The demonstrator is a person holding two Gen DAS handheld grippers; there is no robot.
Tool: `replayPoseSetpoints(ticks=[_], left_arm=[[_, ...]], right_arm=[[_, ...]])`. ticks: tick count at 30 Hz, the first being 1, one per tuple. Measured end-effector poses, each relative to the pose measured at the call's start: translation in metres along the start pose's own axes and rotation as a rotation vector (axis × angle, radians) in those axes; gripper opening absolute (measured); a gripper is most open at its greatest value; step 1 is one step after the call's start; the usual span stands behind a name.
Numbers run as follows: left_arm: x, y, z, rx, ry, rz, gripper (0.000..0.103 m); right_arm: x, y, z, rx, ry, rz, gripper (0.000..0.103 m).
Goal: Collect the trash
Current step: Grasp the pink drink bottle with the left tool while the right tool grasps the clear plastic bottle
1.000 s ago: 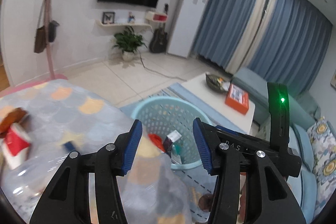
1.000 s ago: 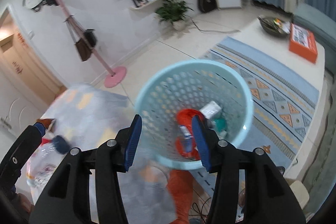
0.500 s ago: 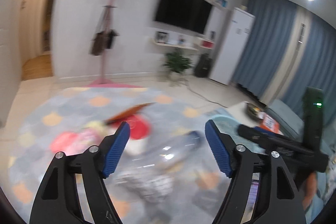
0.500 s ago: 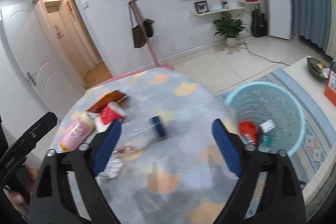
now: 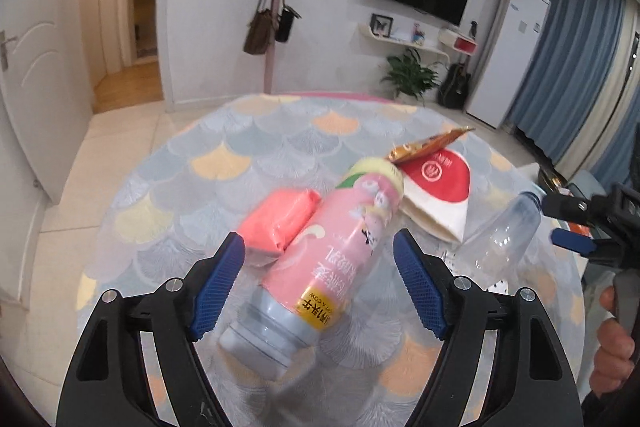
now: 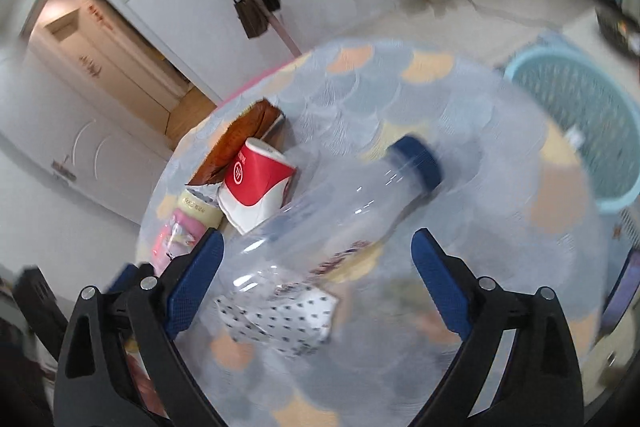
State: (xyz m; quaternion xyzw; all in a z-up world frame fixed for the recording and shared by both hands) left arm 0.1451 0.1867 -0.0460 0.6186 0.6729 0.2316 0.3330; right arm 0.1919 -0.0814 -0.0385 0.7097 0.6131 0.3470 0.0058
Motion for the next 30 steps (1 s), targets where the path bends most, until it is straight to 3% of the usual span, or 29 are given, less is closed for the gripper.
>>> replayPoseSetpoints(ticks=[8,12,17,22,30], left_arm=[[-0.013,-0.009,0.005,0.035,-0.057,0.071,0.069],[-0.018,-0.012,0.002,0.043,-0.086,0.083,0.065],[-0.03,-0.021,-0.002,0.086,-0.2,0.094,0.064],[-0.046,-0.025,0.0,0.107,-0.198,0.135,0.064],[-0.052,-0.021,0.022,0.138,-0.083,0.151,0.065]], right_arm=[[0.001,0.002,0.038,0.053,-0.069,0.122,0.09],[0.003,-0.001,0.05,0.071,-0.069,0.099,0.09],[0.01,-0.005,0.049,0.086,-0.052,0.007,0.085],[0.016,-0.005,0.042,0.119,-0.004,-0.078,0.063],[0.008,-0.005,0.02,0.121,-0.032,-0.241,0.047]])
Point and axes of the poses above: each gripper's, at about its wrist camera, not at the fingertips, and z roughly the way its jaws point, x to its left, y to its top, the point moved 3 cm from there along z, roughly the way its jaws point, and after that the axes turned 1 degree about z, right-handed, at the moved point
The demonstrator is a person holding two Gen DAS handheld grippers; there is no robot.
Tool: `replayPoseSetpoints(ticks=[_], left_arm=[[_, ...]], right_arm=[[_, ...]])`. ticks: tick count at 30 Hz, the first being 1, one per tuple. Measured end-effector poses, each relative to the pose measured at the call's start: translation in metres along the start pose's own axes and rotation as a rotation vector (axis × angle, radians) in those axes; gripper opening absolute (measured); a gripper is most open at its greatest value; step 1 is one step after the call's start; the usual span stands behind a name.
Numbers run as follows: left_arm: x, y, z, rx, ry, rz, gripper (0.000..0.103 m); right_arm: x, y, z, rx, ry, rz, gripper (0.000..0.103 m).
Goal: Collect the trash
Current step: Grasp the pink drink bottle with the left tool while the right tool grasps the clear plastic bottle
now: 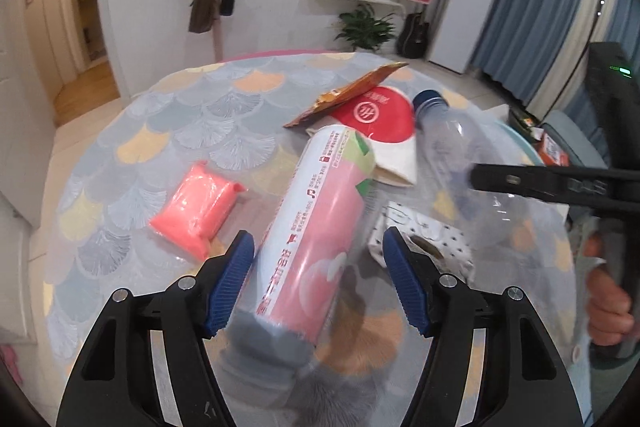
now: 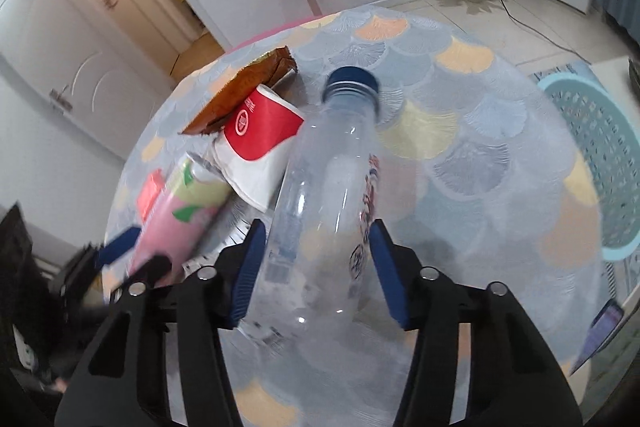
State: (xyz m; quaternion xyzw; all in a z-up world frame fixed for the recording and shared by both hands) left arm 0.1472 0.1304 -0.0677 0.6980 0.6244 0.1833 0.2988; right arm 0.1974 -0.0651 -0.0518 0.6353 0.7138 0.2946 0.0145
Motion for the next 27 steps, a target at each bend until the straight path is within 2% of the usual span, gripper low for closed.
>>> replayPoseSetpoints(ticks=[8,12,15,18,22,27], left_arm=[[-0.003,-0.003,0.011,0.025,0.034,-0.011,0.064],[-0.009,-0.007,0.01,0.031,0.022,-0.028,0.056],[-0.011,-0.009,0.009,0.028,0.008,-0.05,0.055],[-0.012,-0.011,0.008,0.02,0.009,-0.073,0.054],[-0.015,-0.013,0.006,0.012,0.0,-0.113,0.051],[-0.022,-0.018,0.004,-0.004,-0.031,-0.174,0.05]], right_arm=[[-0.019,-0.013,-0.021,0.008,-0.061,-0.155,0.045],[-0.033,-0.021,-0.033,0.008,-0.069,-0.192,0.045],[-0.043,-0.023,-0.036,0.007,-0.045,-0.163,0.046],[-0.053,-0.022,-0.036,0.008,-0.037,-0.101,0.06],[-0.055,-0.024,-0.034,-0.012,-0.023,-0.071,0.063],[-0.039,-0.025,-0.033,-0.091,-0.113,-0.132,0.065]])
Point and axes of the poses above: each gripper's, at about its wrist camera, not at the fingertips, and z roughly the way its jaws point, x to its left, y to its top, the point moved 3 cm from there along z, roughly the way its jaws point, and after that the axes turned 1 degree about z, right-handed, at the moved point
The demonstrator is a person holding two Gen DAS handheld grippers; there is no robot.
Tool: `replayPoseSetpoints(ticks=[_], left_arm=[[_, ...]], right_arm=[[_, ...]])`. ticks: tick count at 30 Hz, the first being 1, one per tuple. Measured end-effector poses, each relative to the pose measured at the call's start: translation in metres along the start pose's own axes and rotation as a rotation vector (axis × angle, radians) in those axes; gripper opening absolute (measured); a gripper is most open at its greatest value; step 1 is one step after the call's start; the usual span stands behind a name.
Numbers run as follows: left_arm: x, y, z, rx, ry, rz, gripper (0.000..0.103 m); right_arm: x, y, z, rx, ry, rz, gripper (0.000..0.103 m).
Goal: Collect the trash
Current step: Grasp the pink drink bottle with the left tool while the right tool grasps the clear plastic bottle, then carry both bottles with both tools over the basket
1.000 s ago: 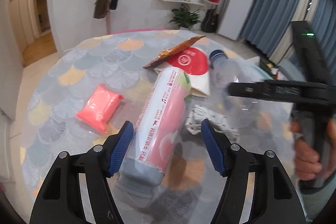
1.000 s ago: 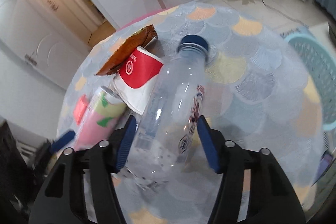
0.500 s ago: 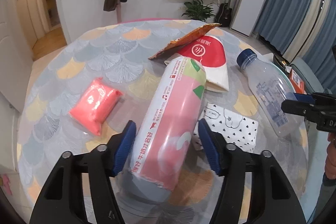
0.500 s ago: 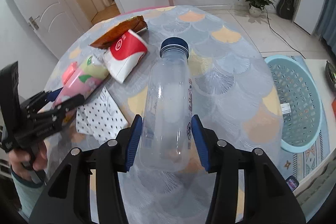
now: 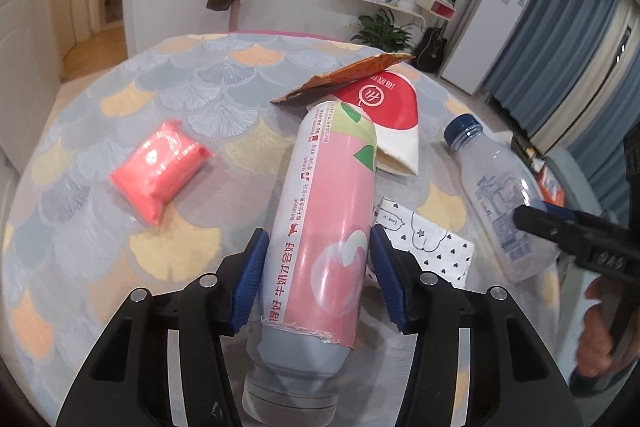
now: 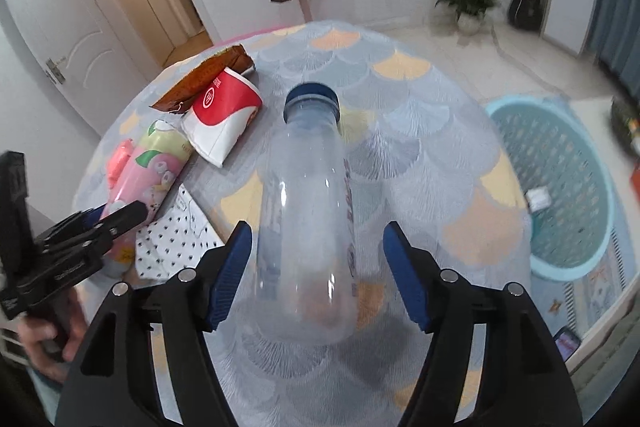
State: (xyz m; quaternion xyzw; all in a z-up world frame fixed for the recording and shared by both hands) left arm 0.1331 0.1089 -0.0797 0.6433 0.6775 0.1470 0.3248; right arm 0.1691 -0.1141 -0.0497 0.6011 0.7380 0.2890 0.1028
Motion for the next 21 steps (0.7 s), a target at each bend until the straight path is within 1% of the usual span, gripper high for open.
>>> replayPoseSetpoints(ticks=[5,8,10,11,12,13,14,17,21], left_arm=[[-0.007,0.001,0.001,0.009,0.016,0.008,0.05],[-0.007,0.005,0.004,0.014,0.016,-0.006,0.057],[-0.011,0.008,0.007,0.014,0.042,0.013,0.058],[-0.013,0.008,0.008,0.016,0.051,0.021,0.058],[-0.014,0.008,0.01,0.018,0.062,0.028,0.055],[-0.016,0.008,0.01,0.013,0.08,0.037,0.052],[-0.016,0.008,0.01,0.009,0.079,0.039,0.051],[-0.018,0.006,0.004,-0.016,0.067,0.028,0.049],[-0.023,0.008,-0.016,-0.097,0.027,0.03,0.048]], right_arm=[[0.016,0.0,0.01,-0.039,-0.075,-0.067,0.065],[0.022,-0.001,0.017,-0.043,-0.107,-0.09,0.064],[0.022,-0.002,0.021,-0.04,-0.105,-0.091,0.055],[0.022,-0.002,0.023,-0.037,-0.108,-0.093,0.052],[0.022,-0.002,0.024,-0.037,-0.114,-0.1,0.046],[0.022,-0.002,0.025,-0.038,-0.118,-0.105,0.044],[0.022,-0.002,0.025,-0.041,-0.12,-0.111,0.044],[0.018,-0.002,0.023,-0.047,-0.1,-0.105,0.044],[0.008,0.0,0.015,-0.061,-0.026,-0.051,0.044]])
Point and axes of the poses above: each gripper's, at about its wrist camera, not at the fingertips, and z roughly the way its jaws point, x to its left, y to its top, the point moved 3 cm from there along z, roughly the way its jaws point, and after that the axes turned 1 degree about z, right-handed, at the moved point
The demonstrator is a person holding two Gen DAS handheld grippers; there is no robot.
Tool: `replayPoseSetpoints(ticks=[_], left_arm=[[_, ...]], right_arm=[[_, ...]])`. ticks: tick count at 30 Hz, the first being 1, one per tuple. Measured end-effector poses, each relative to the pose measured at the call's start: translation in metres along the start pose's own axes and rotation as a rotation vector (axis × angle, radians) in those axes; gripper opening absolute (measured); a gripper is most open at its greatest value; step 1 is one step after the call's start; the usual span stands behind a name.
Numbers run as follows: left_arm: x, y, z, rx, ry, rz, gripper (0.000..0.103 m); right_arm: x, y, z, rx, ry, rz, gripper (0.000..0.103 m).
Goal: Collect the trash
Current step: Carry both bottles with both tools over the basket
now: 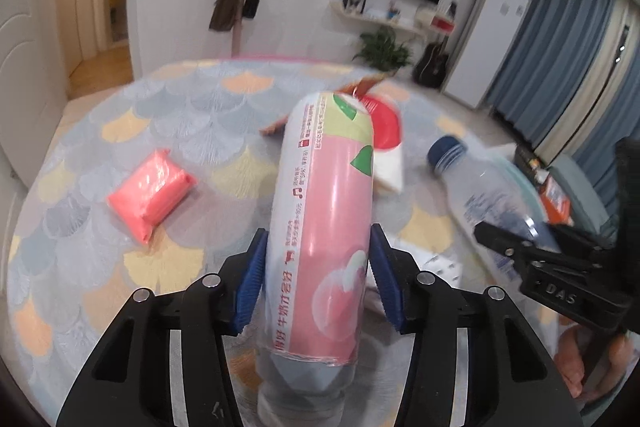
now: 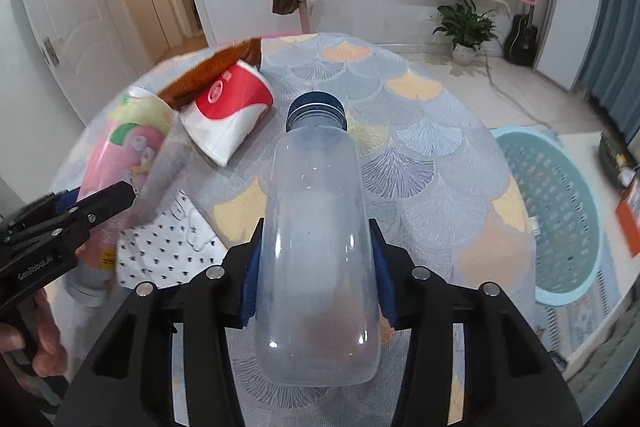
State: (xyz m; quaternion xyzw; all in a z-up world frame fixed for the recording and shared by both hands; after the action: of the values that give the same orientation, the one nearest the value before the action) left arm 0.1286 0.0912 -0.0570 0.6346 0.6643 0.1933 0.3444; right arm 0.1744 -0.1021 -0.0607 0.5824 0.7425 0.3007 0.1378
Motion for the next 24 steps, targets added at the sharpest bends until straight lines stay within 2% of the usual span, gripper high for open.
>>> replayPoseSetpoints(ticks=[6,15,24], left_arm=[[-0.015,0.017,-0.026,-0.068,-0.049,0.006,0.047],[-0.061,0.045,-0.051,-0.156,-0.135,0.057,0.047],[-0.129,0.076,-0.047,-0.182,-0.223,0.148,0.047]], right_arm=[[-0.017,0.008,-0.022,-0.063,0.03,0.056,0.044],[-0.052,0.022,-0.066,-0.179,0.004,0.115,0.044],[-0.123,0.025,-0.096,-0.254,-0.056,0.226,0.044]])
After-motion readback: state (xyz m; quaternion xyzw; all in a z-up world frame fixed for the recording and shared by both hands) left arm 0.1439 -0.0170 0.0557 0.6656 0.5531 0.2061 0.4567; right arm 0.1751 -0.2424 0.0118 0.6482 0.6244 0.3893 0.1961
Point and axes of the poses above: each gripper's, at about its wrist camera, not at the fingertips, and z roughly the way its jaws point, x to its left, y to its top, the point moved 3 cm from there along z, roughly the way its jaws point, and after that the axes turned 1 degree about z, right-handed, at the moved point
